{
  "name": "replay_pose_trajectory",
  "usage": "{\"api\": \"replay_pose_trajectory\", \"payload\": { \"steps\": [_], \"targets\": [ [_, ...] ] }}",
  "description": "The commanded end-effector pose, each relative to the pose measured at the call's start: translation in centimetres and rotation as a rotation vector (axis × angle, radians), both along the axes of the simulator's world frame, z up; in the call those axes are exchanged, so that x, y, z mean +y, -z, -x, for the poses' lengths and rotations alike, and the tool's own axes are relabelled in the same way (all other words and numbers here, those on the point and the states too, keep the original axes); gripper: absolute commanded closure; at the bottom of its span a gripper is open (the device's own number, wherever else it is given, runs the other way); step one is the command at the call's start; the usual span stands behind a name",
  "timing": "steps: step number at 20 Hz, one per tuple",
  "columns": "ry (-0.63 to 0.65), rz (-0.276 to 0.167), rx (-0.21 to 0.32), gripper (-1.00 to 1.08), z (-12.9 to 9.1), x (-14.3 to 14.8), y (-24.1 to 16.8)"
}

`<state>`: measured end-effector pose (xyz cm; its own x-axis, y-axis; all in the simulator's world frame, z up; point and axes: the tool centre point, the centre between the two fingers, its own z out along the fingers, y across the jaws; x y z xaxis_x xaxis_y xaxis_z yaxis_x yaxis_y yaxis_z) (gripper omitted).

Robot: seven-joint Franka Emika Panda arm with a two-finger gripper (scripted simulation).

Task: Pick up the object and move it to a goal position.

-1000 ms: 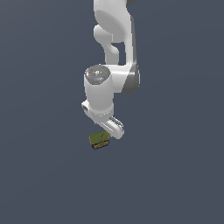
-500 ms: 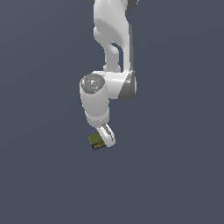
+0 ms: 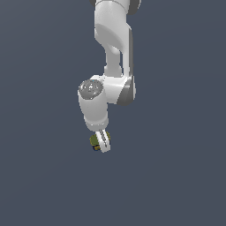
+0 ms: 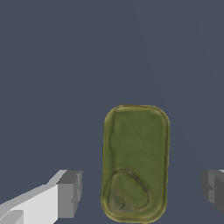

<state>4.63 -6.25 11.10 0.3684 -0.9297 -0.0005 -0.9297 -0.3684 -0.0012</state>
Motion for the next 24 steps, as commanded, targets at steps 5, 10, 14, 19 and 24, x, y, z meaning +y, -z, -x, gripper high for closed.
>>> {"api": "replay_pose_trajectory", "payload": {
  "steps": [5, 10, 14, 19, 24],
  "targets": [
    [0.036, 0.001, 0.001, -0.92, -0.1, -0.2, 0.2],
    [0.032, 0.001, 0.001, -0.92, -0.1, -0.2, 0.9],
    [0.034, 0.001, 0.001, -0.92, 0.0, -0.2, 2.9],
    [0.037, 0.001, 0.001, -0.92, 0.0, -0.2, 5.0],
    [0.036, 0.001, 0.001, 1.08, -0.1, -0.2, 5.2]
  ]
}}
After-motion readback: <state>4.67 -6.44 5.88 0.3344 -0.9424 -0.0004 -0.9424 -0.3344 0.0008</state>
